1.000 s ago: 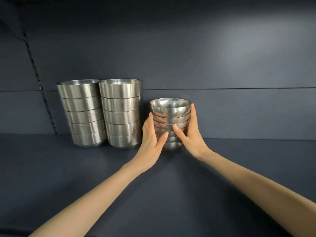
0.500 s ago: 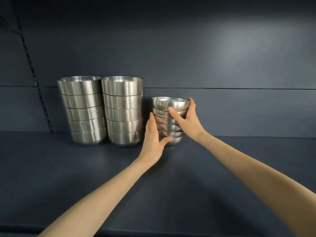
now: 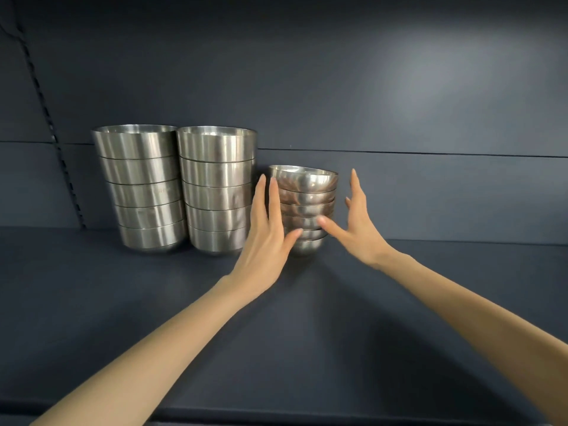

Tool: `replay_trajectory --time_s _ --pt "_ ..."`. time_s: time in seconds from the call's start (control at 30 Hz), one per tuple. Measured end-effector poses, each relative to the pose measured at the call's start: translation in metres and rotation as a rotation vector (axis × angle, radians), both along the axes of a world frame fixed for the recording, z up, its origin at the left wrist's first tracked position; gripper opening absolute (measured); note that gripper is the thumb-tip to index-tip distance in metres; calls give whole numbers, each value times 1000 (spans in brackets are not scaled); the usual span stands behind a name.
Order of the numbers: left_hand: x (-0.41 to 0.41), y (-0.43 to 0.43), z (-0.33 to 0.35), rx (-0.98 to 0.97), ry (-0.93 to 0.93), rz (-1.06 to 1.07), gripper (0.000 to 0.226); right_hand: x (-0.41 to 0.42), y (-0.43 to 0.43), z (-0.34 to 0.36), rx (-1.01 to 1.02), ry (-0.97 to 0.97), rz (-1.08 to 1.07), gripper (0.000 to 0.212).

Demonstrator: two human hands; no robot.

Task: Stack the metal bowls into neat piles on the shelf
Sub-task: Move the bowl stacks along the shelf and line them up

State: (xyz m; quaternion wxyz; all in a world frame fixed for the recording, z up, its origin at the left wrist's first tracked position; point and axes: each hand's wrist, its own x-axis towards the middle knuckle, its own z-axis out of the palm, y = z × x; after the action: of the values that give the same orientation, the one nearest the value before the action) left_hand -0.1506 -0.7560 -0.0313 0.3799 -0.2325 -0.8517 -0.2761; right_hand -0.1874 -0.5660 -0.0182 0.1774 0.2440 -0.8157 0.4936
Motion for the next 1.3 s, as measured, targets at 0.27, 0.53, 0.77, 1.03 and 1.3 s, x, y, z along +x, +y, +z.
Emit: replay_trajectory --time_s 0.27,0.53,0.77,1.03,1.3 --pt "-8 -27 15 -622 133 224 102 -8 -8 -13 134 108 65 129" --pt "-7 -30 9 -662 60 281 110 -21 -17 -18 71 101 83 129" --pt "4 -30 16 -609 -14 248 100 -21 -21 -17 93 101 98 130" --pt "22 -50 22 -604 -111 189 79 6 1 -2 367 12 4 117" --pt "56 -54 26 -604 -159 259 109 71 20 17 729 -63 -271 100"
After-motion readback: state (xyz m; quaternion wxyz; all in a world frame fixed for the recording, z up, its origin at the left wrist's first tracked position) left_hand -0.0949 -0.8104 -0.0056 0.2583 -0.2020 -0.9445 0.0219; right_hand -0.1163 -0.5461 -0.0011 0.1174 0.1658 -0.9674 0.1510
